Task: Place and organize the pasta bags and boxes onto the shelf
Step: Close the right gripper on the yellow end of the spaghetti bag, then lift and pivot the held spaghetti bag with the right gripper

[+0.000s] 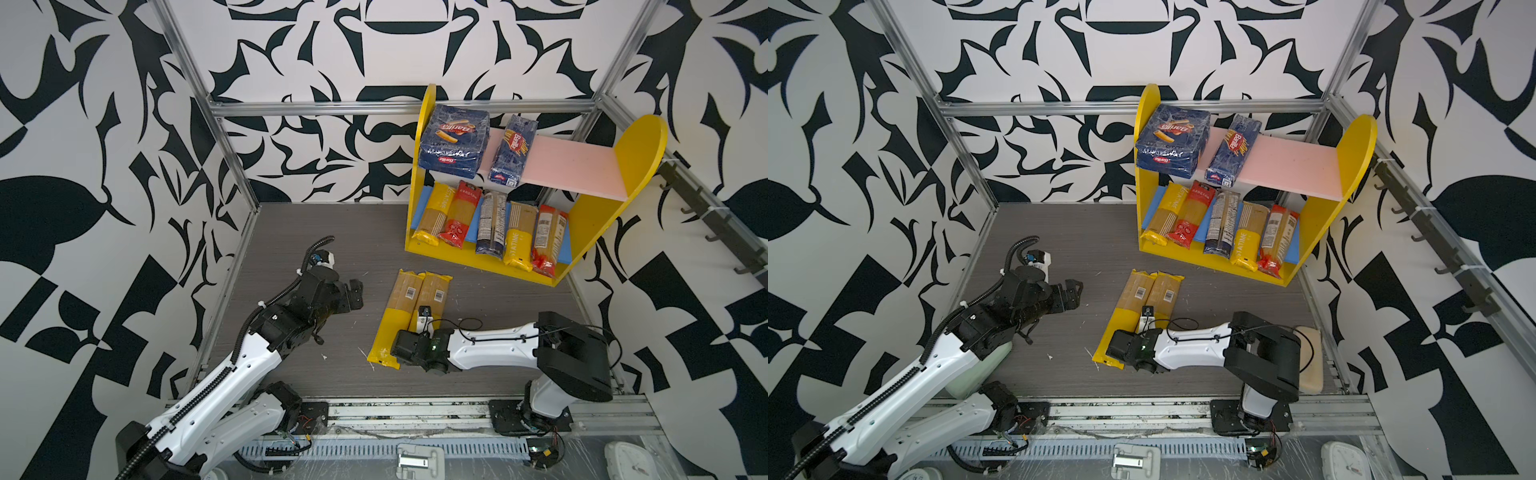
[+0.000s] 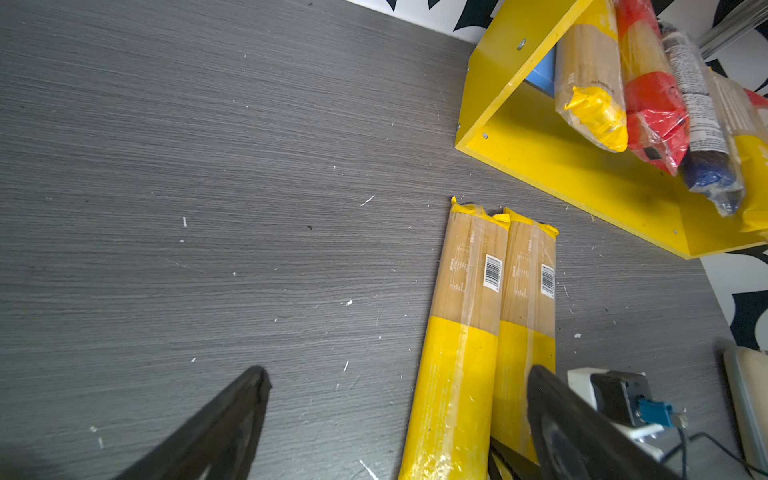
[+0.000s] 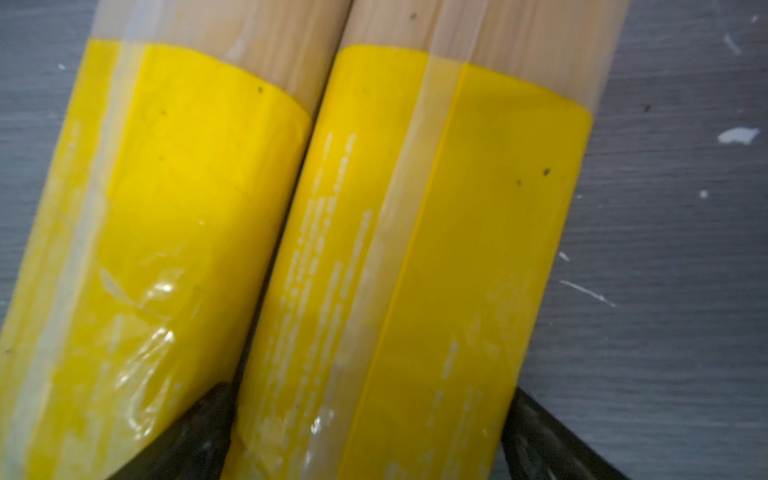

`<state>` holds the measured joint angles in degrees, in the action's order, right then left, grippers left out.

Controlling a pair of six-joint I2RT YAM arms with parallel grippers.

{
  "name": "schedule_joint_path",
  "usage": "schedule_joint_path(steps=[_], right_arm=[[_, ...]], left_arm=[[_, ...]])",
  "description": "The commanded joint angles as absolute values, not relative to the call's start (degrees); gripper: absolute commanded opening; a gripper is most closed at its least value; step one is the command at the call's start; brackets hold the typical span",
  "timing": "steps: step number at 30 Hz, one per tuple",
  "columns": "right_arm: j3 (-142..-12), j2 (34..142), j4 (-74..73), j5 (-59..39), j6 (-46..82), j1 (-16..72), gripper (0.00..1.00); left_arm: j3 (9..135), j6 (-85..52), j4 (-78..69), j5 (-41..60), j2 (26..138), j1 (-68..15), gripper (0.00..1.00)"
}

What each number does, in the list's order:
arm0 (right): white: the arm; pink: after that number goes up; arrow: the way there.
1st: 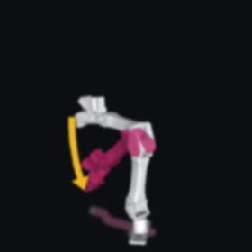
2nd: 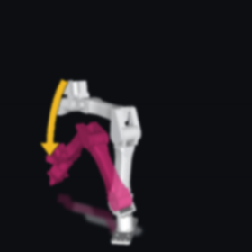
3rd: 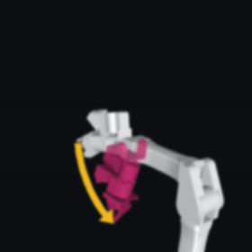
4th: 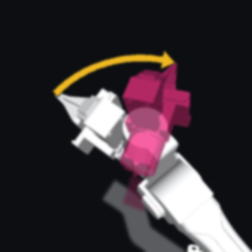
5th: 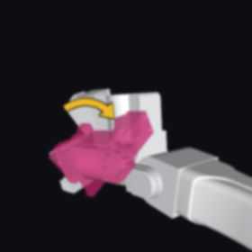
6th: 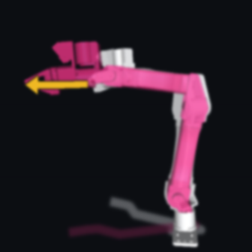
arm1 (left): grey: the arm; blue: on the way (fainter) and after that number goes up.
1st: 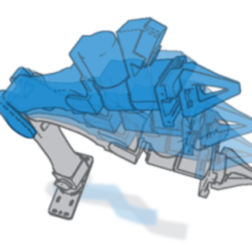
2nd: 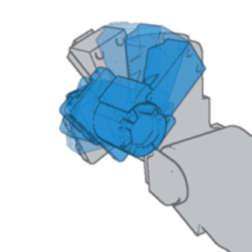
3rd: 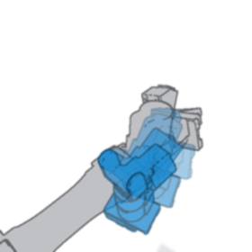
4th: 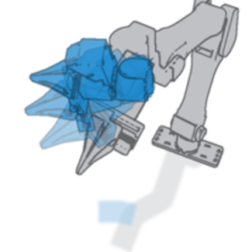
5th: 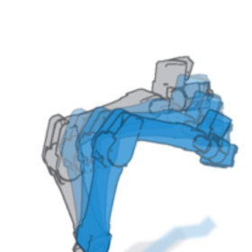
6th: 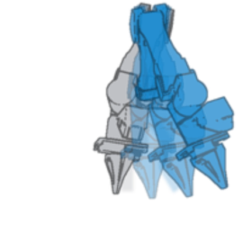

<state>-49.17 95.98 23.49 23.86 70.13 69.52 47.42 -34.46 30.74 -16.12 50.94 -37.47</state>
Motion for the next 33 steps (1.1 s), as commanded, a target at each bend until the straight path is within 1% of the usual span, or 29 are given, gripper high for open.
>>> schedule_joint_path(steps=[1, 4, 6, 7, 9, 11, 12, 17, 18, 19, 20, 21, 27, 33], right_arm=[[-47.76, 100.3, 22.14, 20.84, 73.53, 69.35, 1.0], [-46.54, 101.63, 21.78, 20.44, 74.64, 69.36, 0.99], [-45.51, 102.1, 21.4, 19.91, 75.46, 69.39, 0.94], [-44.71, 102.26, 21.3, 19.59, 76.2, 69.35, 0.89], [-42.87, 102.23, 20.84, 19.35, 77.13, 69.35, 0.77], [-40.82, 101.91, 20.2, 18.77, 78.35, 69.42, 0.6], [-39.86, 101.7, 19.61, 18.39, 78.8, 69.39, 0.54], [-36.7, 99.66, 18.54, 18.08, 79.43, 69.78, 0.33], [-37.09, 99.19, 19.54, 18.43, 79.0, 70.01, 0.23], [-37.99, 98.75, 21.21, 18.99, 78.48, 70.18, 0.11], [-39.11, 98.48, 23.01, 19.64, 78.02, 70.43, 0.04], [-40.63, 98.12, 25.13, 20.45, 77.33, 70.81, 0.0], [-49.11, 95.64, 36.46, 24.43, 73.32, 71.93, 0.0], [-53.14, 91.27, 42.8, 28.37, 72.25, 72.47, 0.0]], left_arm=[[46.24, -34.28, 32.51, -15.65, 49.34, -37.09, 0.99], [45.93, -34.19, 32.86, -15.56, 48.57, -37.01, 0.99], [45.65, -34.11, 32.95, -15.6, 48.34, -37.0, 0.99], [45.57, -34.1, 33.04, -15.56, 48.26, -36.92, 0.99], [45.48, -34.1, 33.09, -15.47, 48.17, -36.91, 0.99], [45.34, -34.1, 33.13, -15.42, 48.03, -36.91, 0.99], [45.29, -34.07, 33.18, -15.36, 47.99, -36.91, 0.99], [45.18, -33.93, 33.4, -15.32, 47.81, -36.83, 0.99], [45.18, -33.93, 33.48, -15.36, 47.73, -36.83, 0.99], [45.18, -33.93, 33.57, -15.32, 47.72, -36.83, 0.99], [45.27, -34.01, 33.69, -15.34, 47.72, -36.83, 0.99], [45.35, -34.01, 33.78, -15.31, 47.64, -36.84, 0.99], [46.12, -34.1, 34.66, -15.93, 46.96, -36.83, 0.99], [46.89, -34.02, 35.16, -16.4, 46.76, -36.83, 0.99]])
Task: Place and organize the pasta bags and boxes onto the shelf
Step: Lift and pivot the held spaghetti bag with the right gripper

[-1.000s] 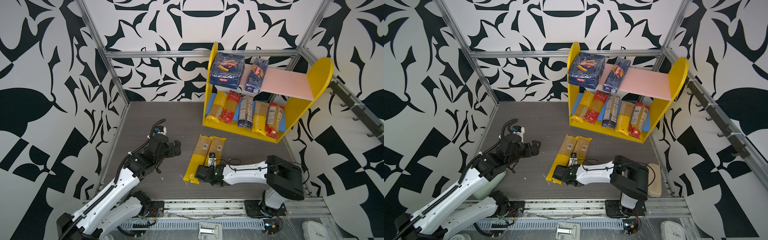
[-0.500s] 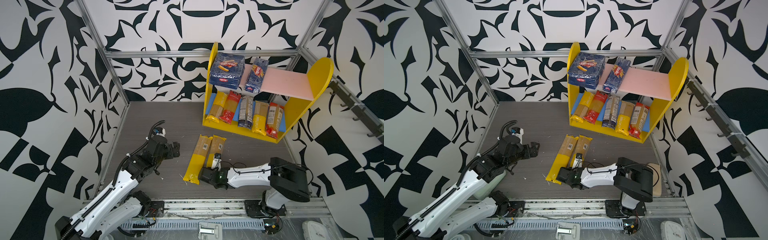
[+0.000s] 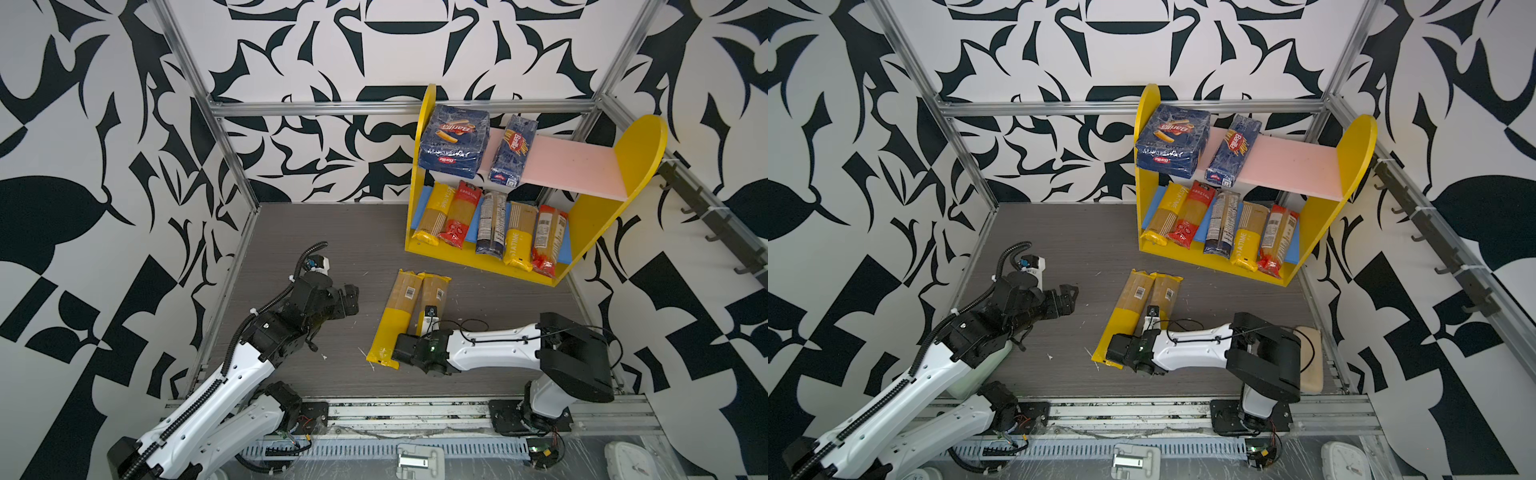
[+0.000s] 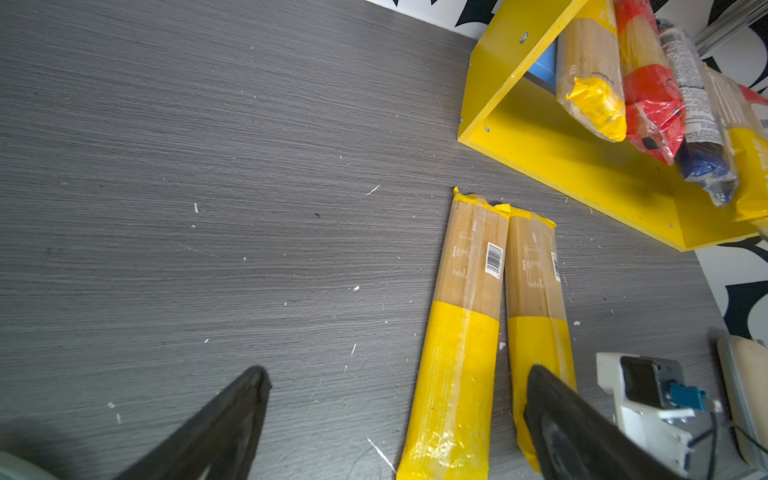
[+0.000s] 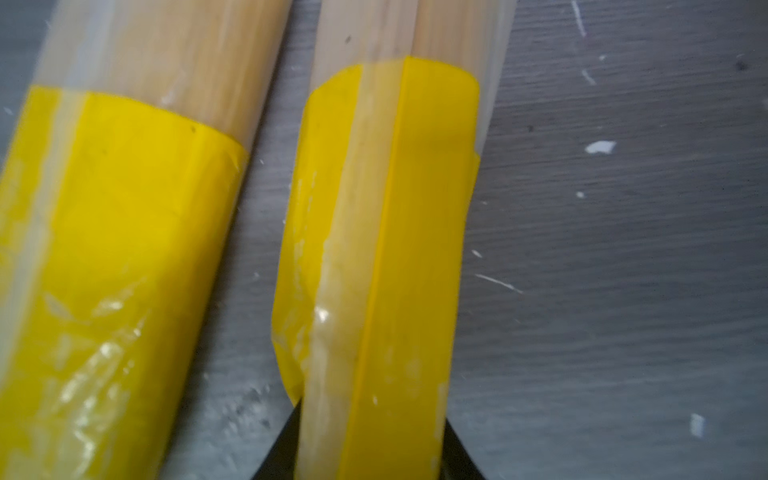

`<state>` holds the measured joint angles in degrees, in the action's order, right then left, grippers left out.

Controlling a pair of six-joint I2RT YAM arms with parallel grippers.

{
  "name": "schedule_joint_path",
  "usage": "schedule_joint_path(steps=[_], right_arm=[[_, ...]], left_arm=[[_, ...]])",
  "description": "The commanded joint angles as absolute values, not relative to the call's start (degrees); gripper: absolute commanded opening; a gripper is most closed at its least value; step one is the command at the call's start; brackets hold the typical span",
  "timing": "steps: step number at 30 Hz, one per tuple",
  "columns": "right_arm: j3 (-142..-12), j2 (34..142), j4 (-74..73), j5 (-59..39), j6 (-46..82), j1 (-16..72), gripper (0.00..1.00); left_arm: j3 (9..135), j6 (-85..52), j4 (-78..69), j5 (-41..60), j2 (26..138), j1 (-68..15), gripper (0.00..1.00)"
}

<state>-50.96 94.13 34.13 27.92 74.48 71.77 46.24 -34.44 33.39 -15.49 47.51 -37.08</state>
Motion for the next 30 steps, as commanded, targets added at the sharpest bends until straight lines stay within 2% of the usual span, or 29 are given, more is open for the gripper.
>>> schedule_joint_path(steps=[1, 15, 30], right_arm=[[-53.45, 90.38, 43.58, 28.89, 72.27, 72.78, 0.0], [-60.9, 81.81, 54.59, 36.33, 68.34, 74.72, 0.0], [-67.74, 76.78, 57.27, 39.9, 61.76, 74.85, 0.0]], left_arm=[[47.0, -34.01, 35.25, -16.57, 46.76, -36.83, 0.99], [48.65, -33.57, 35.4, -17.23, 47.15, -36.75, 0.99], [50.92, -33.58, 35.95, -18.06, 47.72, -36.74, 0.99]])
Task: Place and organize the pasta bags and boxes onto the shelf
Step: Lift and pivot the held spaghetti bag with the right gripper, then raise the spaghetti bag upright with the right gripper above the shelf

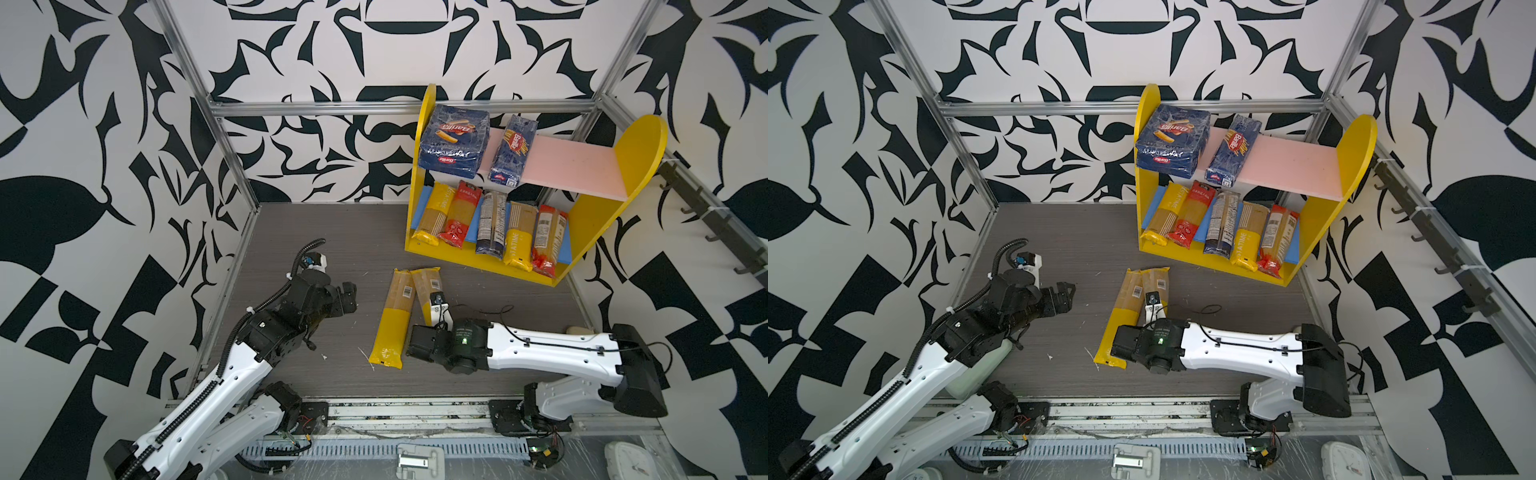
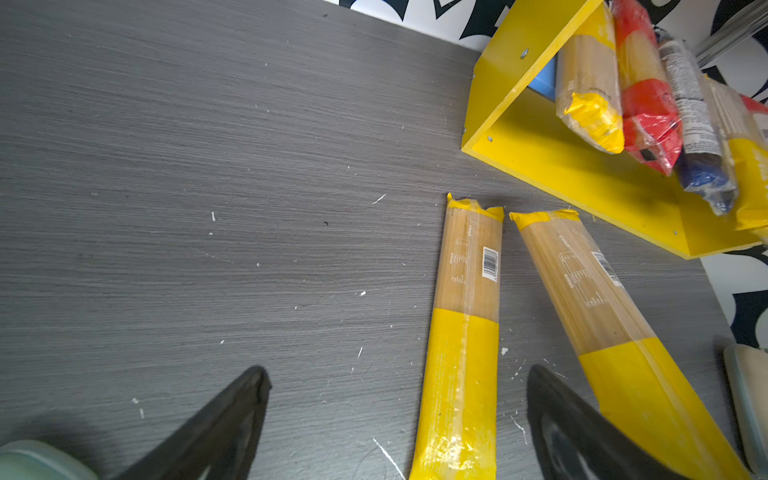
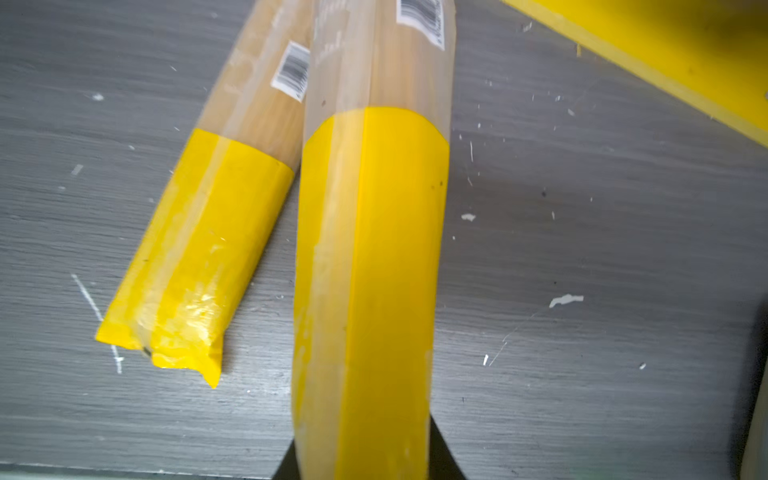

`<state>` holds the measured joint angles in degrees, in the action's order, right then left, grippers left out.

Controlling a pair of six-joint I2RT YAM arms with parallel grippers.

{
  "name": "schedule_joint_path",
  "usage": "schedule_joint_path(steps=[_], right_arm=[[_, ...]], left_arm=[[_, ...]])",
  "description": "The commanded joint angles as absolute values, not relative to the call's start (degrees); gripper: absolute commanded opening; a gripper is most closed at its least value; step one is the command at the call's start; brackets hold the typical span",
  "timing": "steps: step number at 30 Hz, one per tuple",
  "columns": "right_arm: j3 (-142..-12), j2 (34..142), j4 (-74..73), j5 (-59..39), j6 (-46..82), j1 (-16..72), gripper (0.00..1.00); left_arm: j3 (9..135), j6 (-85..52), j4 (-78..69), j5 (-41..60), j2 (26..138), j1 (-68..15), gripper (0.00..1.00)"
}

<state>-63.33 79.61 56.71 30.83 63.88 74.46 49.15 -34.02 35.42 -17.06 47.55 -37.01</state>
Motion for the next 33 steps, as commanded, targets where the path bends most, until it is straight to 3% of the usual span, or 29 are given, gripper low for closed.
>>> schedule_joint_path(steps=[1, 19, 33], right_arm=[[-68.31, 76.51, 57.6, 39.91, 61.34, 74.82, 0.0], [-85.72, 74.14, 63.08, 38.13, 49.65, 74.84, 0.0], [-107.02, 76.18, 70.29, 41.58, 40.42, 74.8, 0.0]], left_arm=[[51.13, -33.5, 35.95, -18.14, 47.81, -36.74, 0.99], [54.95, -32.67, 38.98, -20.96, 47.22, -36.15, 0.99], [56.78, -31.92, 40.2, -20.43, 47.09, -33.18, 0.99]])
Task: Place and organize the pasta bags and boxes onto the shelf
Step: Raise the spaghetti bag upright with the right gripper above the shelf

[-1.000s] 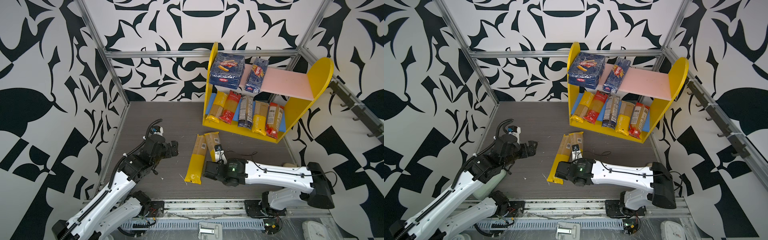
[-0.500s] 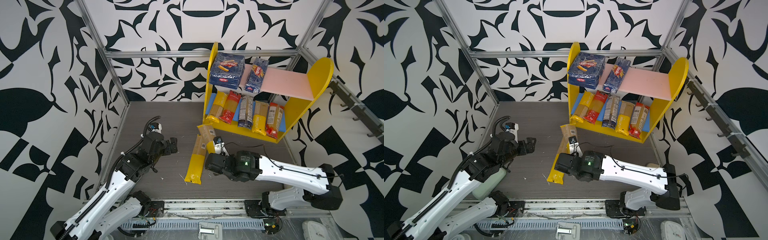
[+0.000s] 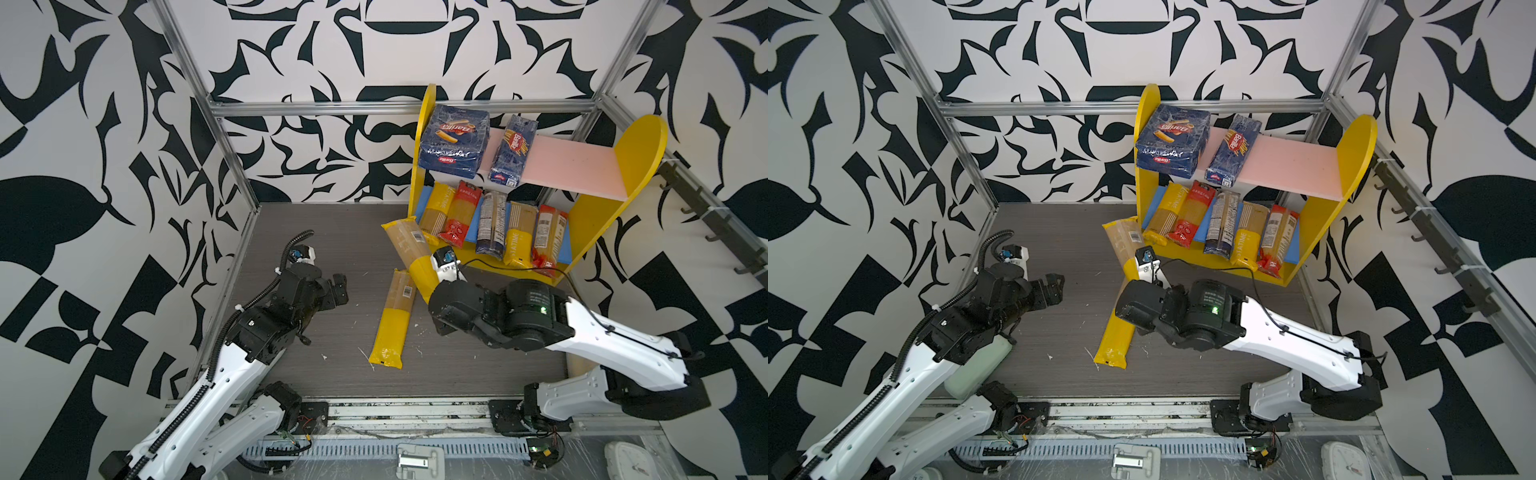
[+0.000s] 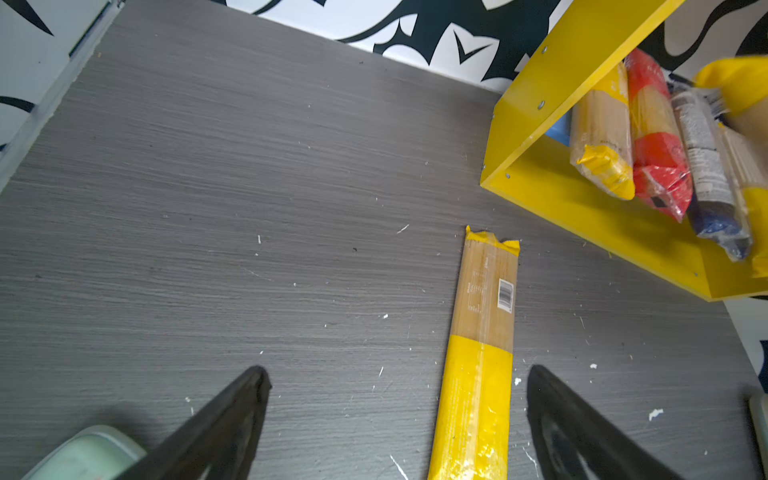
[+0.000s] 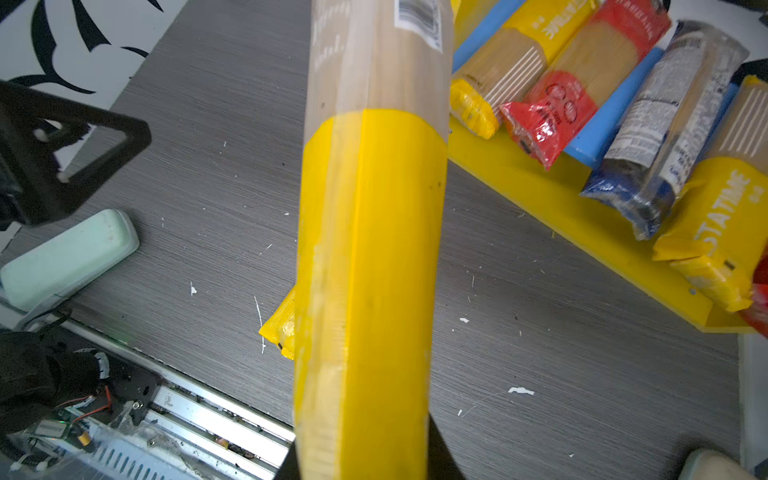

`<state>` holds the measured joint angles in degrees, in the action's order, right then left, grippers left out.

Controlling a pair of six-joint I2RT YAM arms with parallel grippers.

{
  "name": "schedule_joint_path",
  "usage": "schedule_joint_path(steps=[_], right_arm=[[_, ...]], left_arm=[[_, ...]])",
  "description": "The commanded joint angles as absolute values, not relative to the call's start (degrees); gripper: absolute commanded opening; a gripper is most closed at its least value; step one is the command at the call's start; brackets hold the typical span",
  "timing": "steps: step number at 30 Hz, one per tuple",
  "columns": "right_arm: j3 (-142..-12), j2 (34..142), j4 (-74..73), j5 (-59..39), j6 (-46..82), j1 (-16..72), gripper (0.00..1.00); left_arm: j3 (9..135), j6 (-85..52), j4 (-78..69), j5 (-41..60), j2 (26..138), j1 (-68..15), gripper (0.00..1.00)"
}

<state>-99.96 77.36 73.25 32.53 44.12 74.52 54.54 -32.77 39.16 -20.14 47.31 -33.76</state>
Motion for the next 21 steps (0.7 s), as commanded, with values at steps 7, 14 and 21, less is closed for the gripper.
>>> schedule_joint_path(steps=[7, 14, 21], right_arm=[[-120.25, 79.25, 73.67, 43.01, 35.73, 74.8, 0.0], [-129.11, 80.29, 75.93, 45.96, 32.34, 74.82, 0.0], [-131.46, 76.77, 73.59, 49.08, 28.3, 74.81, 0.0]], left_arm=[[58.68, -30.77, 40.04, -19.47, 48.34, -31.86, 0.99], [60.28, -29.84, 40.02, -19.2, 48.78, -30.79, 0.99], [61.85, -28.93, 40.32, -19.25, 49.11, -29.95, 0.99]])
